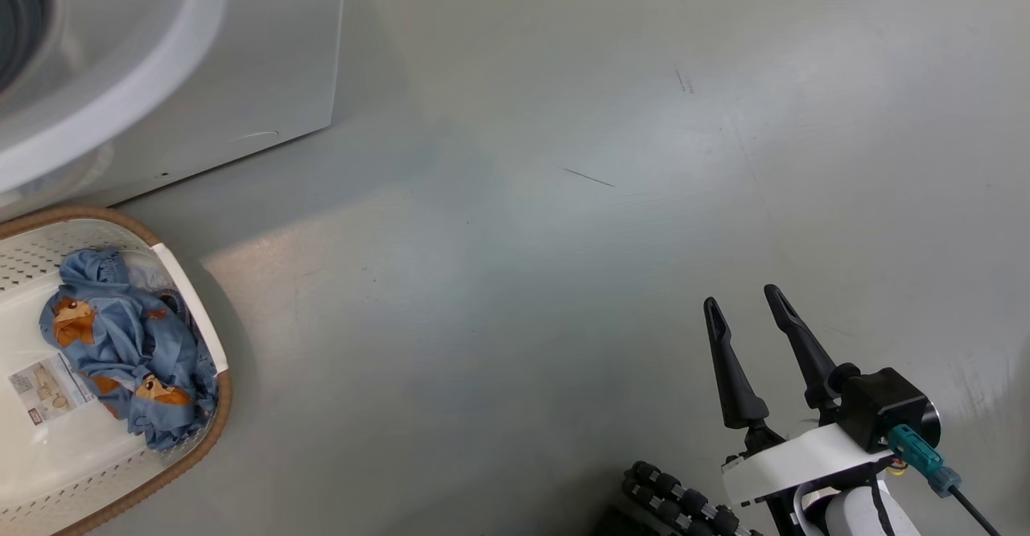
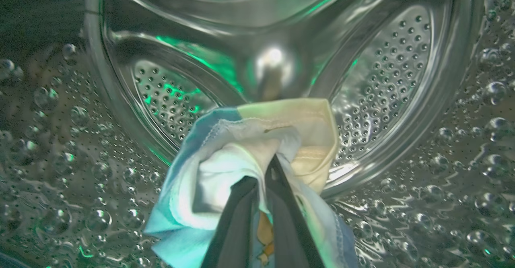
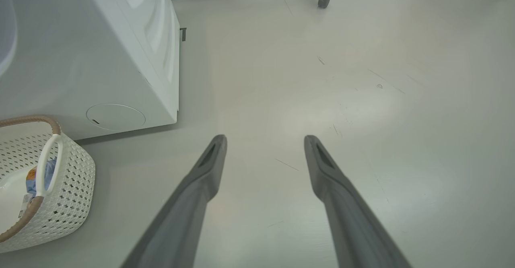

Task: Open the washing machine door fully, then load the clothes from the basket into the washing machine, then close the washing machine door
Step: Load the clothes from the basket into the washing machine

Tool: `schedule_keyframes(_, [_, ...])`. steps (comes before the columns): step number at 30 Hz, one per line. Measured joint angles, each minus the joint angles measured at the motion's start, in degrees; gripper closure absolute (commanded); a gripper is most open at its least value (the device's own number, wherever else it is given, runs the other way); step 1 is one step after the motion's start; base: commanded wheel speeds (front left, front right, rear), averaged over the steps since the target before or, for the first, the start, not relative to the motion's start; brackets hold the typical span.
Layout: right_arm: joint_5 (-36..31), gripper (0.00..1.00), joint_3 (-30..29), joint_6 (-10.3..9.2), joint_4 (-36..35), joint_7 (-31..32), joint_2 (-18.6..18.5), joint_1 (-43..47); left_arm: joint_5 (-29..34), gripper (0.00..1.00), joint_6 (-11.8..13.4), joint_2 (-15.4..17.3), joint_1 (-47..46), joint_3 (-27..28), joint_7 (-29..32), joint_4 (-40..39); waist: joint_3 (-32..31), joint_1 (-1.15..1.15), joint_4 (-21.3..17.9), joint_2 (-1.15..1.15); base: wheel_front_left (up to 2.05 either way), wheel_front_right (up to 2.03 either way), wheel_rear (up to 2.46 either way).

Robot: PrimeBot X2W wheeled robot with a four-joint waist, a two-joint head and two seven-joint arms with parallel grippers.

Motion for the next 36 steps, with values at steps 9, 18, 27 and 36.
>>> schedule_keyframes(9, [0.6, 0.00, 0.0, 0.01, -0.1, 0.0, 0.0, 0.1, 2.4, 1.00, -0.1, 0.0, -0.6, -2.8, 1.8, 7.2, -0.3, 0.00, -0.2, 0.00, 0.00, 0.00, 0.00])
schedule_keyframes(18, [1.4, 0.00, -0.2, 0.00, -0.1, 0.0, 0.0, 1.3, 4.0, 0.00, 0.5, 0.0, -1.5, -4.4, 5.5, 11.1, -0.8, 0.00, -0.2, 0.00, 0.00, 0.00, 0.00])
schedule_keyframes(27, [2.0, 0.00, -1.5, -0.07, -0.3, 0.0, 0.0, 0.8, 4.3, 0.00, 1.7, -3.4, -2.5, -5.6, 7.1, 14.6, -2.5, 0.00, 1.6, 0.00, 0.00, 0.00, 0.00])
schedule_keyframes(36, [1.5, 0.00, -2.4, -0.04, 0.5, 0.0, 0.0, -1.2, 1.8, 0.00, 2.8, -8.9, -1.4, -3.9, 2.9, 17.1, -6.2, 0.00, 4.4, 0.00, 0.00, 0.00, 0.00])
